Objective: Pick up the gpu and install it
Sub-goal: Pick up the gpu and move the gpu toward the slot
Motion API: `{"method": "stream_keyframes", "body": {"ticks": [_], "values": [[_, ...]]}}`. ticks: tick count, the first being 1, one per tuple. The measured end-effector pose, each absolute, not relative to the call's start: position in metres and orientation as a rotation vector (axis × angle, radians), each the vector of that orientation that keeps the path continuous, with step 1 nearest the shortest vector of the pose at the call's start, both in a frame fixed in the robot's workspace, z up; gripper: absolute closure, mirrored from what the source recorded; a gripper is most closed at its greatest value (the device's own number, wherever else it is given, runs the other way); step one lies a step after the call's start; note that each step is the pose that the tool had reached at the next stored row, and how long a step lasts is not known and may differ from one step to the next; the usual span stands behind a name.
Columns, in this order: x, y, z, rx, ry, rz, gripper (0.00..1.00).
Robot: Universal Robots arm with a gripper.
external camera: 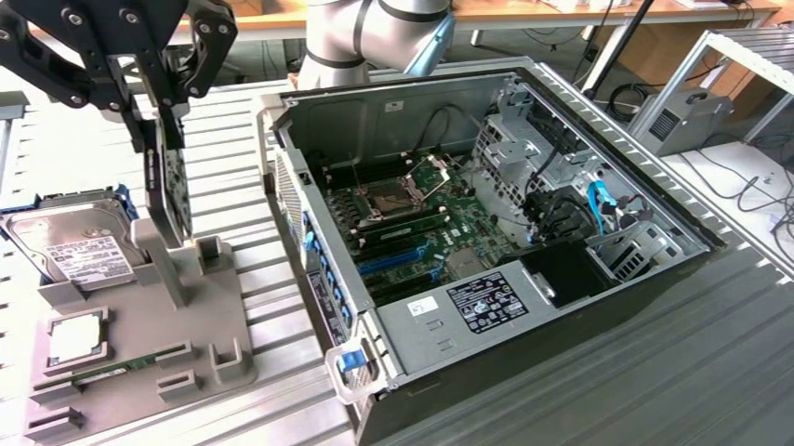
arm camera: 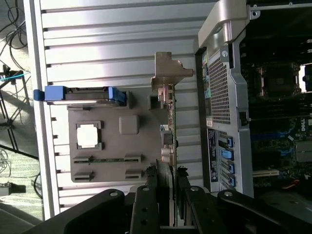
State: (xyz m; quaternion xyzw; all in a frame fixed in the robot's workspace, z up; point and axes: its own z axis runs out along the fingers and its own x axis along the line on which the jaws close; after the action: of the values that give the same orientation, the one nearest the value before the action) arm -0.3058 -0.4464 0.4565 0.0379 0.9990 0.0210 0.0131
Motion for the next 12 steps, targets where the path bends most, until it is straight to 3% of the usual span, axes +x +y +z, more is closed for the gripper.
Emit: {"method": "stream_keyframes", "body": {"ticks": [12], "values": [[-0.3057, -0.4464, 0.462, 0.118, 3.112, 0.065, 0.73]]}}
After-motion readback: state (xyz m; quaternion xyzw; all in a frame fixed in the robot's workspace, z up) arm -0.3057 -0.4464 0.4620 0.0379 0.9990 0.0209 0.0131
